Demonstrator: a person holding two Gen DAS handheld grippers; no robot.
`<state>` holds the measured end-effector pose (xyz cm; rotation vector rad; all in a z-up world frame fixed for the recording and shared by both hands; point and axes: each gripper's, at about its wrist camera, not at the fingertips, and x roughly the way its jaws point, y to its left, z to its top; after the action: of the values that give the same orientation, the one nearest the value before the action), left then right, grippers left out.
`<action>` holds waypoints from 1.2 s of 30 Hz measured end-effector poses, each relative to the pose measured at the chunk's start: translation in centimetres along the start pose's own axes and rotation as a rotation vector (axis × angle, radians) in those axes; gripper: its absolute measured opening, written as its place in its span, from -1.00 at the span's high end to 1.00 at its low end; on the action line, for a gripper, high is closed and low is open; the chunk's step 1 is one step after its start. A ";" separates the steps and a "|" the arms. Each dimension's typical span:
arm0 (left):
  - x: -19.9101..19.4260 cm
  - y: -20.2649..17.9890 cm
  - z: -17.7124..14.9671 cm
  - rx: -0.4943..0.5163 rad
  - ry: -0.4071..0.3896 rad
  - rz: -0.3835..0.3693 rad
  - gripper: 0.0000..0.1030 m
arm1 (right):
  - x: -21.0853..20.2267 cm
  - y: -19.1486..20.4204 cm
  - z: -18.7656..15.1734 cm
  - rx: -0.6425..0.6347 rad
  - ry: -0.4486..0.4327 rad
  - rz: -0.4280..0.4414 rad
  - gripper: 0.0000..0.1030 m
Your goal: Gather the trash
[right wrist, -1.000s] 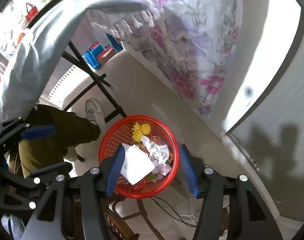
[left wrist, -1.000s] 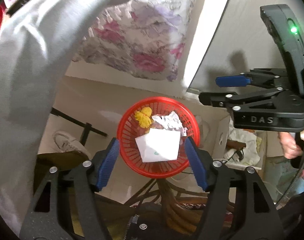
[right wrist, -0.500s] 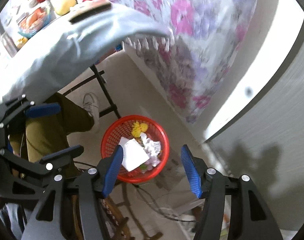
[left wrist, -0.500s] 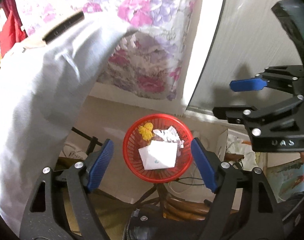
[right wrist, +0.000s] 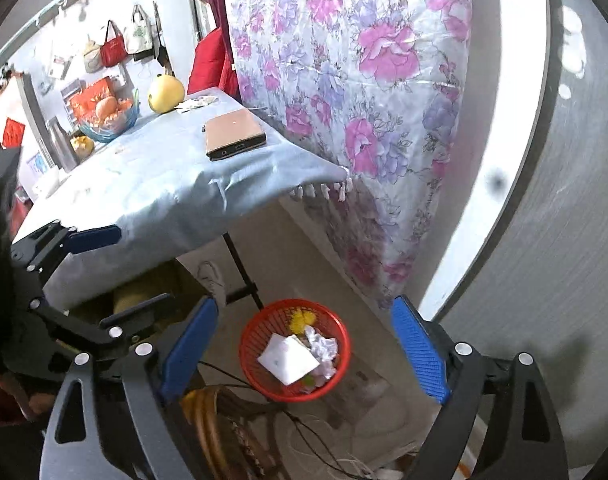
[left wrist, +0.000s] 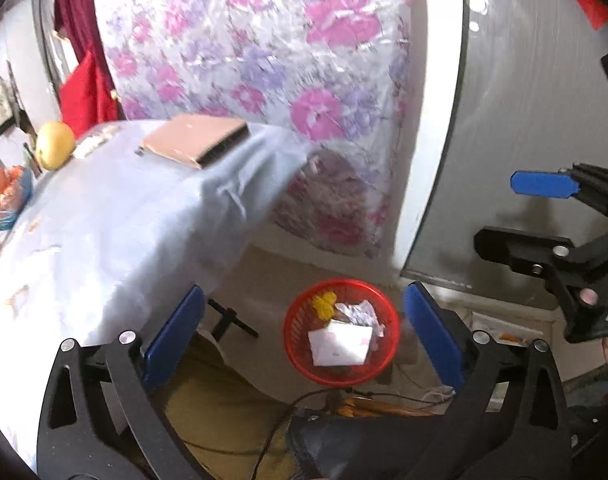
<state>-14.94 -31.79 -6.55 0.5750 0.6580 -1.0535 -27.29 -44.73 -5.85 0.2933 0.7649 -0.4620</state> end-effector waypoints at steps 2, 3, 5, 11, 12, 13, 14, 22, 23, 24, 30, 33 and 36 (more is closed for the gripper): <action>0.1 0.0 -0.2 0.004 -0.005 0.025 -0.87 | 1.1 -0.2 -0.2 0.026 0.021 0.007 -0.70; 0.4 -0.1 -0.3 0.005 0.000 0.031 -0.87 | 1.7 -0.2 -0.5 0.038 0.036 0.011 -0.70; 1.3 0.1 -0.7 0.003 0.026 0.038 -0.87 | 3.3 -0.4 -1.2 0.066 0.075 0.022 -0.70; 4.8 0.2 -2.0 0.005 0.116 0.053 -0.87 | 7.1 -1.5 -3.2 0.144 0.171 0.037 -0.70; 5.3 0.2 -2.0 0.003 0.130 0.047 -0.87 | 7.4 -1.6 -3.5 0.153 0.179 0.034 -0.70; 5.8 0.2 -2.1 -0.001 0.142 0.042 -0.87 | 7.9 -1.9 -3.8 0.160 0.186 0.029 -0.70; 6.3 0.3 -2.2 -0.006 0.157 0.037 -0.87 | 8.4 -2.1 -4.2 0.166 0.193 0.019 -0.70; 10.1 0.3 -3.2 -0.023 0.273 0.021 -0.87 | 11.4 -3.1 -6.4 0.204 0.261 -0.024 -0.70; 10.5 0.3 -3.3 -0.023 0.283 0.021 -0.87 | 11.8 -3.1 -6.7 0.205 0.269 -0.026 -0.70; 10.8 0.3 -3.5 -0.024 0.295 0.019 -0.87 | 12.1 -3.0 -7.0 0.206 0.276 -0.026 -0.70; 13.1 0.5 -4.7 -0.042 0.378 -0.006 -0.87 | 14.0 -2.7 -8.5 0.228 0.339 -0.038 -0.70; 14.1 0.8 -5.2 -0.049 0.409 -0.004 -0.87 | 14.5 -2.4 -8.9 0.224 0.352 -0.042 -0.70; 14.6 1.2 -5.6 -0.054 0.426 0.002 -0.87 | 14.7 -1.9 -9.0 0.207 0.354 -0.044 -0.70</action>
<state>-10.06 -36.03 -20.78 0.7621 1.0548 -0.9141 -24.37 -46.92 -22.78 0.5626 1.0715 -0.5393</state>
